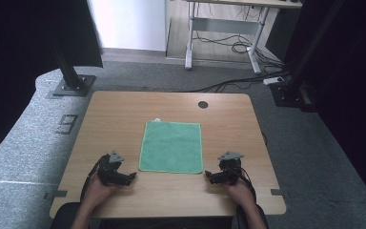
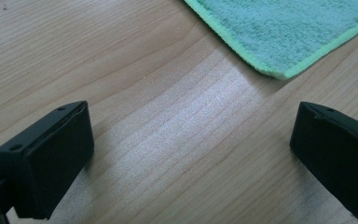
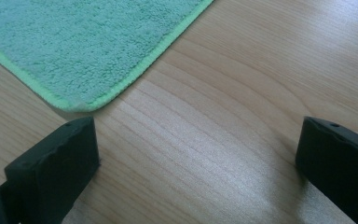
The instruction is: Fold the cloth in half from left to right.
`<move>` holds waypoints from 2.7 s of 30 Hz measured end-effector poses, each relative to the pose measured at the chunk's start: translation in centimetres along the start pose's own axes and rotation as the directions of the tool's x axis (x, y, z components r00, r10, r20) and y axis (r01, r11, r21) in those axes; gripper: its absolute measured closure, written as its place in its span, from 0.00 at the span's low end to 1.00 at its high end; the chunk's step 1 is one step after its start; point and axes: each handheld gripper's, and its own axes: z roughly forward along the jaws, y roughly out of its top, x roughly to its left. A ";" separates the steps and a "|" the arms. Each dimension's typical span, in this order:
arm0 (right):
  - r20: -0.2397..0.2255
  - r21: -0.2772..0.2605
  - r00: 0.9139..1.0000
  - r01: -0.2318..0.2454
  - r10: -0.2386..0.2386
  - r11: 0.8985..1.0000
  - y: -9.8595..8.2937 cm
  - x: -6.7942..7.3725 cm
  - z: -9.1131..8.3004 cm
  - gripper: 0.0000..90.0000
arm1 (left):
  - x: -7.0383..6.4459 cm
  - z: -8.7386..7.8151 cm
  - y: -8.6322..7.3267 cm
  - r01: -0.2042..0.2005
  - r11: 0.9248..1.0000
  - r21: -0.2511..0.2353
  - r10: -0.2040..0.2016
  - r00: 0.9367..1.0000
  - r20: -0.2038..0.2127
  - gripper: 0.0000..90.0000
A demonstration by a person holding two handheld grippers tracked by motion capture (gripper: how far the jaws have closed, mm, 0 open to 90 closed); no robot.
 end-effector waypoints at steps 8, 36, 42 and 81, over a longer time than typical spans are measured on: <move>-0.005 0.016 1.000 0.001 -0.001 1.000 0.2 -0.1 -0.1 0.00 | 0.7 -0.2 1.0 0.025 1.000 -0.017 -0.024 0.999 0.035 0.00; 0.011 -0.012 1.000 -0.026 0.026 1.000 3.2 1.3 0.9 0.01 | 1.4 4.9 6.2 -0.027 0.999 -0.016 0.026 0.998 -0.062 0.00; 0.037 0.036 0.999 0.018 -0.020 0.999 2.9 1.7 1.8 0.02 | 0.6 4.4 5.8 -0.041 0.999 -0.006 0.041 0.996 -0.077 0.02; 0.083 -0.003 0.993 -0.090 0.090 0.996 0.5 -2.4 0.4 0.00 | 2.4 3.6 8.5 0.015 0.998 -0.054 -0.019 0.996 -0.083 0.02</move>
